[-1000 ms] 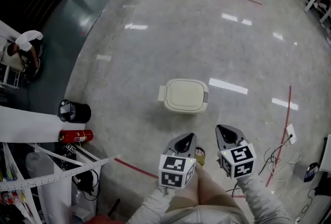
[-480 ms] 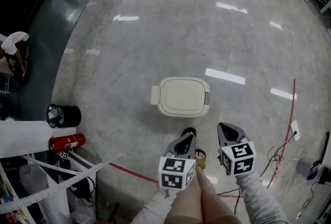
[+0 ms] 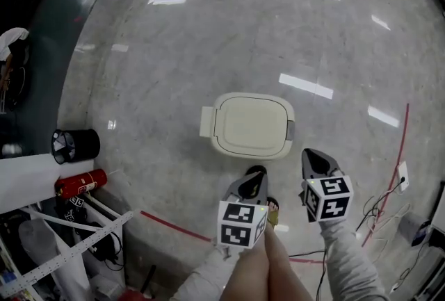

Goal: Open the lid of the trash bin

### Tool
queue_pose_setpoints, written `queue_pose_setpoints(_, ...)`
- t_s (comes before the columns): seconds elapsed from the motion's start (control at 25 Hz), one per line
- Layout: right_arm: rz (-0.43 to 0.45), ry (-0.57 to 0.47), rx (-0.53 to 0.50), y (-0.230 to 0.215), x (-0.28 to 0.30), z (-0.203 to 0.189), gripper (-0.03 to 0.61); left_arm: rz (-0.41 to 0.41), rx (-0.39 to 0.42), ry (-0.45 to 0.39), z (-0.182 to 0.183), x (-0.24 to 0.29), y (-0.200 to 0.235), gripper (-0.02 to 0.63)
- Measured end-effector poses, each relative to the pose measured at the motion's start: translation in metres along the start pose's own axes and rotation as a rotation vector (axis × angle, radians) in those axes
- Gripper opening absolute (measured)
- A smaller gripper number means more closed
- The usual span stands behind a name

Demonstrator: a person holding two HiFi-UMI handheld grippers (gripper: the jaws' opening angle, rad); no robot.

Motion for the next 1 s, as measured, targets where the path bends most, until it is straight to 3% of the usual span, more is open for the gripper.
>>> queue_pose_setpoints(0.6, -0.035, 0.109, -0.027, -0.026, 0.101, -0.013, -0.003, -0.008, -0.043, 0.026, 0.007, 0.049, 0.042, 0.003)
queue_pose_setpoints(1.0, -0.050, 0.159, -0.022, -0.034, 0.130, -0.021, -0.003, -0.012, -0.056, 0.026, 0.019, 0.062, 0.055, 0.003)
Point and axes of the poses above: the fingertips, and each gripper's own axes: x forward along the fingers, y to its left, z out of its top, the point moved 3 cm from there along -x, backward along the fingers, and after that the axes turned 8 degrees about y, right-handed, at the moved point
